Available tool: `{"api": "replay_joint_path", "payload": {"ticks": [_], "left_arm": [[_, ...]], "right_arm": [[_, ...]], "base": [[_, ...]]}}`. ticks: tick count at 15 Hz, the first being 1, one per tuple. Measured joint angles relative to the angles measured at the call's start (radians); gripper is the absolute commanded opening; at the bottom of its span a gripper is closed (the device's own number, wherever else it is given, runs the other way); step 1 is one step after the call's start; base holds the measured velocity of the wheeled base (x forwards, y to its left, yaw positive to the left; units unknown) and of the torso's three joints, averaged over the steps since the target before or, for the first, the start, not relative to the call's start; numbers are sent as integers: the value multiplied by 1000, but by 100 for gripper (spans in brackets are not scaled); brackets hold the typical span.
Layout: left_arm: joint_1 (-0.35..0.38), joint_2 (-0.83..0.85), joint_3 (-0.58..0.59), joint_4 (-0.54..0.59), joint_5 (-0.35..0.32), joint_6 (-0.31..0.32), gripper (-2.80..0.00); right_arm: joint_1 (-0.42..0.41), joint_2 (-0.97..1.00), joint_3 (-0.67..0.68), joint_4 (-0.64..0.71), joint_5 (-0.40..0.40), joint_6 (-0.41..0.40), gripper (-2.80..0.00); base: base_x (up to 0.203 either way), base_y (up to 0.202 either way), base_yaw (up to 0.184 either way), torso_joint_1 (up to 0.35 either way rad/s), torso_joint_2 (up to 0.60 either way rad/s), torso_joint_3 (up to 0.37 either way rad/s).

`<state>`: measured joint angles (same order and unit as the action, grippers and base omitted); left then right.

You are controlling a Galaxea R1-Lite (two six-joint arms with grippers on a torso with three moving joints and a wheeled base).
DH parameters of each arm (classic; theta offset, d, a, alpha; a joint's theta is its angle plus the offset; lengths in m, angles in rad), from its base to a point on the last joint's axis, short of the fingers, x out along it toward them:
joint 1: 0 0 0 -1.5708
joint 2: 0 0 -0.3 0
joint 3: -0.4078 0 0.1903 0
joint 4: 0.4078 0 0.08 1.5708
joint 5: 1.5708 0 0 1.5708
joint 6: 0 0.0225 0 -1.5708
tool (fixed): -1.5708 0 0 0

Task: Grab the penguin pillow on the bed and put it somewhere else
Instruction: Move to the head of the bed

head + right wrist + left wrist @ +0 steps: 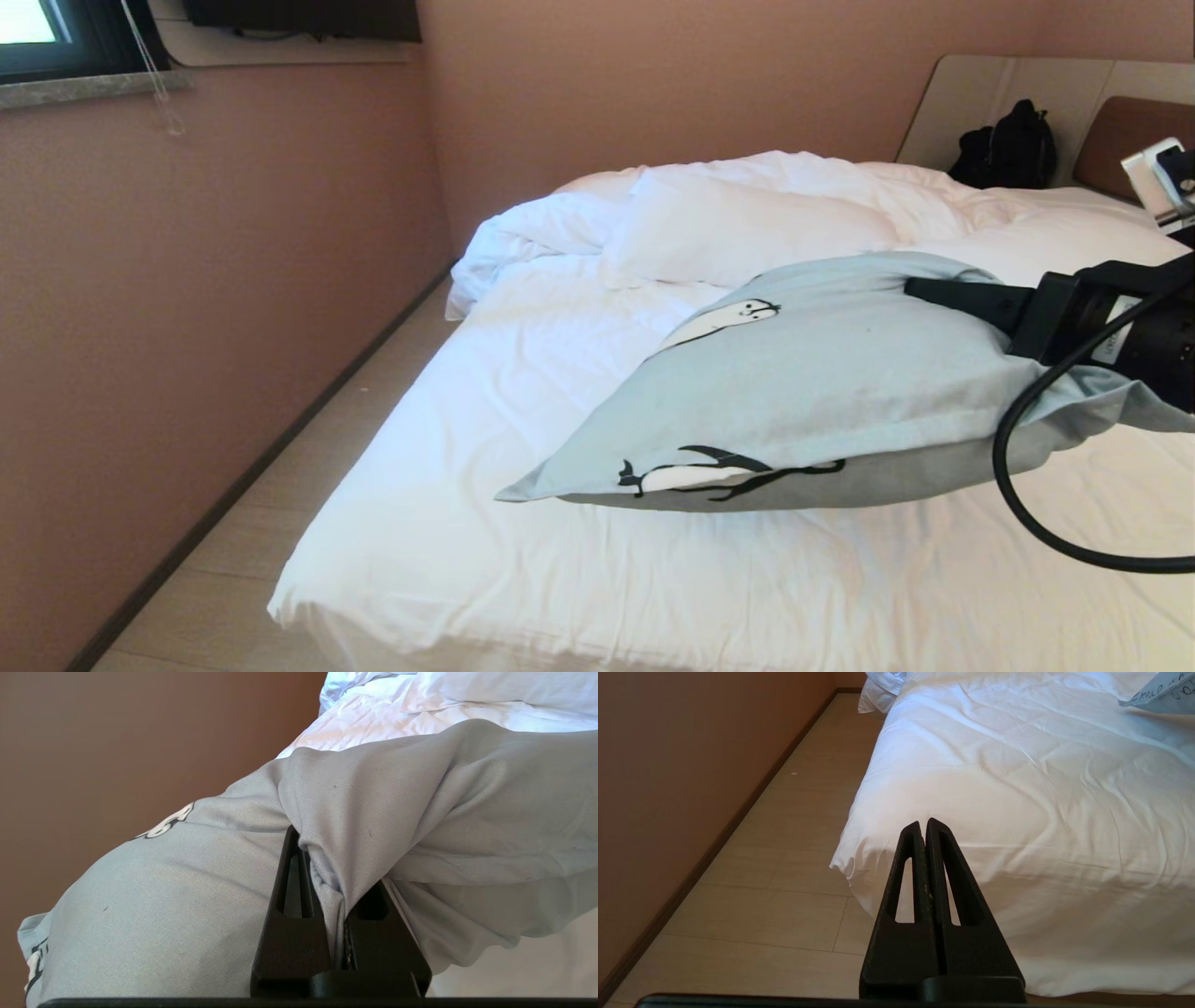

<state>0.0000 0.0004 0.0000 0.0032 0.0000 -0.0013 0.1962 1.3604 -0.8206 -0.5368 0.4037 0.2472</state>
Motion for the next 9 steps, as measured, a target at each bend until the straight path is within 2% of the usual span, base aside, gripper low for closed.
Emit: {"api": "replay_joint_path", "payload": {"ticks": [6,9], "left_arm": [[0,0,0,0,0,0,-280],[0,0,0,0,0,0,-280]], "right_arm": [[0,3,0,0,0,1,-280],[-1,4,0,1,0,1,-280]], "base": [[0,0,0,0,0,0],[-152,0,2,5,5,-2]]}}
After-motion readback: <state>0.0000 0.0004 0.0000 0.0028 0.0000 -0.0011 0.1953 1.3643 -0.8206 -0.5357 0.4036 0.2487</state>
